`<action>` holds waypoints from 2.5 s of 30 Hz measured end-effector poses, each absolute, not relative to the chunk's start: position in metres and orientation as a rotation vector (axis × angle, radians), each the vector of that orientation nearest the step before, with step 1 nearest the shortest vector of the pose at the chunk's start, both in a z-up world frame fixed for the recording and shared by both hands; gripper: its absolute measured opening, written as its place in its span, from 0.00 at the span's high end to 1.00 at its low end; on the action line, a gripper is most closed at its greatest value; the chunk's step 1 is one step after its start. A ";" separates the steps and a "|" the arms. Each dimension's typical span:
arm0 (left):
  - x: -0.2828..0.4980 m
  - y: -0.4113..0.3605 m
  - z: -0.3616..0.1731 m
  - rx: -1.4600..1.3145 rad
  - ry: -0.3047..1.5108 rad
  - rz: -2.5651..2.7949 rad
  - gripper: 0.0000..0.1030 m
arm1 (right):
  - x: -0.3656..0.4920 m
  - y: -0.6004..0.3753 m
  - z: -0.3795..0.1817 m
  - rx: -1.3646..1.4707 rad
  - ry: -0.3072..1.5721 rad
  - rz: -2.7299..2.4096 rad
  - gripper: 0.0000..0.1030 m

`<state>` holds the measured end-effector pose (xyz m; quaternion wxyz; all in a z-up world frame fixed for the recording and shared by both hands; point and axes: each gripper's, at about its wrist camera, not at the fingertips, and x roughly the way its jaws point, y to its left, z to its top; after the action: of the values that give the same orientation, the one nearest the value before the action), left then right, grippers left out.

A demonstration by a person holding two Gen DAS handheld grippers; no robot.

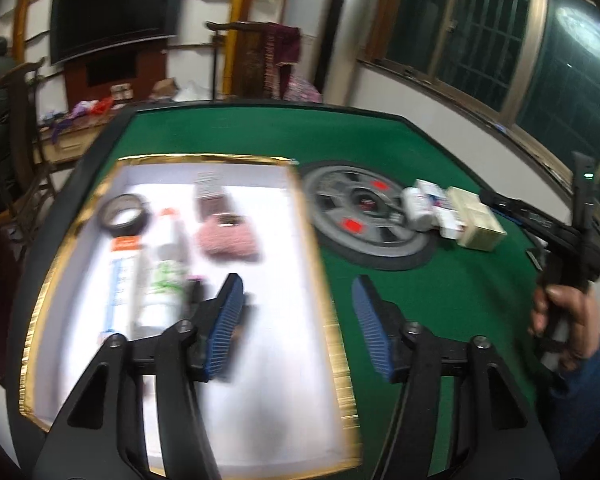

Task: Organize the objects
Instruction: 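Move both tools back to the boxes and bottle on the felt, then grasp the cream instruction box with the right tool while the left tool grasps the white red-label bottle, then carry the red-label bottle and the cream box toward the tray with both tools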

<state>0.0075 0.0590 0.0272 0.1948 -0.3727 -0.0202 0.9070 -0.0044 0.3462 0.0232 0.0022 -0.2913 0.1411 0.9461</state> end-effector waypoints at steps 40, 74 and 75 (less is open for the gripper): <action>-0.143 0.271 -0.014 -1.460 0.049 2.325 0.43 | -0.034 0.446 -0.030 -1.224 0.329 2.639 0.28; -0.025 0.176 -0.025 -1.329 0.192 2.385 0.66 | -0.020 0.395 -0.022 -1.333 0.003 2.683 0.28; -0.026 0.177 -0.026 -1.325 0.190 2.385 0.66 | -0.021 0.396 -0.023 -1.323 0.004 2.678 0.28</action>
<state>-0.0262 0.1768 -0.0258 0.2018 -0.4746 0.0679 0.8541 -0.0207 0.3957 -0.0225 0.0773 -0.4417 0.0012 0.8938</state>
